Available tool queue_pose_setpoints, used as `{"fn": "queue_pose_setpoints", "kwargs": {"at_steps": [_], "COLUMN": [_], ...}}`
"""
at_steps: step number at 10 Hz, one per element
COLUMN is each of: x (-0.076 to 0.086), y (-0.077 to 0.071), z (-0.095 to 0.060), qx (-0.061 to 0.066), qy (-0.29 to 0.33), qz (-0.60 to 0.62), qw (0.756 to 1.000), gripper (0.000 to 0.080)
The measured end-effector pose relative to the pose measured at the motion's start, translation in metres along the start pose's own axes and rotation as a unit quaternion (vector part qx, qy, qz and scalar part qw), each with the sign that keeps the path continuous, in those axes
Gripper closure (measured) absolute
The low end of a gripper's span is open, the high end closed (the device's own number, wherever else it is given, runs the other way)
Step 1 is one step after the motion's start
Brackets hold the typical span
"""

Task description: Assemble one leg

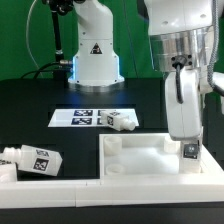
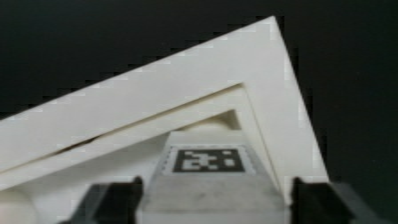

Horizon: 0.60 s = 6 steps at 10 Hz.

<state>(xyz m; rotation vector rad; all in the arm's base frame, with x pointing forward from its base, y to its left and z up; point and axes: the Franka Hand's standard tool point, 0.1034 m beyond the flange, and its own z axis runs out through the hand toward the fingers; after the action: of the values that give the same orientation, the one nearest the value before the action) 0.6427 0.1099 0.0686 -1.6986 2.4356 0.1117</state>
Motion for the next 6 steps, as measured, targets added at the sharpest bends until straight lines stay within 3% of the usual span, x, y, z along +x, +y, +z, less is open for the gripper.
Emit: {"fn": "queue_pose_setpoints", "kwargs": {"at_steps": [1, 2, 5, 6], "x": [-0.003, -0.008, -0.020, -0.019], "y": [-0.002, -0.005, -0.017, -0.015], "z": [-0.006, -0.017, -0.049, -0.045], "qx": [0.003, 0.008, 0.027, 0.024], "qy": [-0.003, -0.008, -0.022, -0.020], "qz": [-0.010, -0.023, -0.053, -0.053], "qw": [1.000, 1.000, 0.998, 0.998], "gripper": [0.0302, 0.0179, 0.0152, 0.0152]}}
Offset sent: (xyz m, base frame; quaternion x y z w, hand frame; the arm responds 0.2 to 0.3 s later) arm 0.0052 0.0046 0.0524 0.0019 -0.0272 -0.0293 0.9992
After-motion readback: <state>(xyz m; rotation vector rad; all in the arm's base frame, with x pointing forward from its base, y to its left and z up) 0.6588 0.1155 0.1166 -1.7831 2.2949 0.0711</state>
